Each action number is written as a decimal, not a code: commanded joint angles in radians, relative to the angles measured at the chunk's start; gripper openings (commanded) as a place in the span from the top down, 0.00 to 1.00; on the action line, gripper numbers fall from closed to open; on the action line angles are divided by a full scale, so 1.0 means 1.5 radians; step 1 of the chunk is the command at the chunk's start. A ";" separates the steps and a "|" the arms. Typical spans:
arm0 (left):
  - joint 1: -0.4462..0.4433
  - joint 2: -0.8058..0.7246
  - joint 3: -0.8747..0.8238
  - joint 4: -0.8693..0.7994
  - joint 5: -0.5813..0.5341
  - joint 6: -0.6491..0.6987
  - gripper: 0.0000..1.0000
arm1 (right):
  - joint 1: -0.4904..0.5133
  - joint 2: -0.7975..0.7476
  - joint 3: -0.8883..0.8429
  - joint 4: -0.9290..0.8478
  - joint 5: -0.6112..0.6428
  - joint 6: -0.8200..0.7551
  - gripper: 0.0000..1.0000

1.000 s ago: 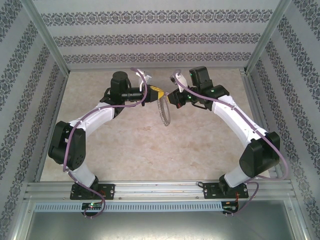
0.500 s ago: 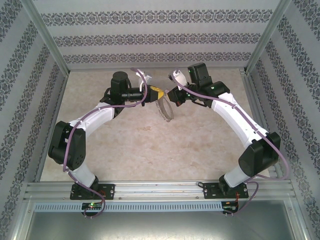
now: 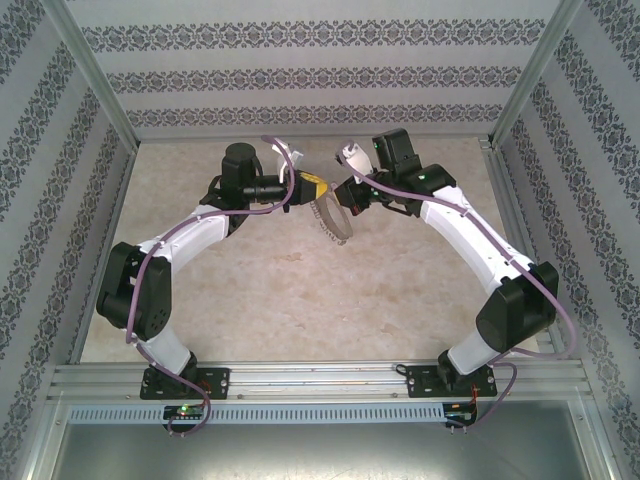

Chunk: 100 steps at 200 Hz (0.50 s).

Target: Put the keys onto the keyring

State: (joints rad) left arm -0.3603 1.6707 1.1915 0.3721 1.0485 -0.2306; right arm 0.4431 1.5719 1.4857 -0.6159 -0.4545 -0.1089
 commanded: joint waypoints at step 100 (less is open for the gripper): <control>-0.006 -0.015 0.016 0.008 0.008 0.015 1.00 | 0.002 -0.015 0.021 0.003 0.002 -0.008 1.00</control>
State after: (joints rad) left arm -0.3603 1.6707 1.1915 0.3714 1.0454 -0.2302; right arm 0.4431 1.5715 1.4715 -0.6113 -0.4526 -0.1089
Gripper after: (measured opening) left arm 0.050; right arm 0.056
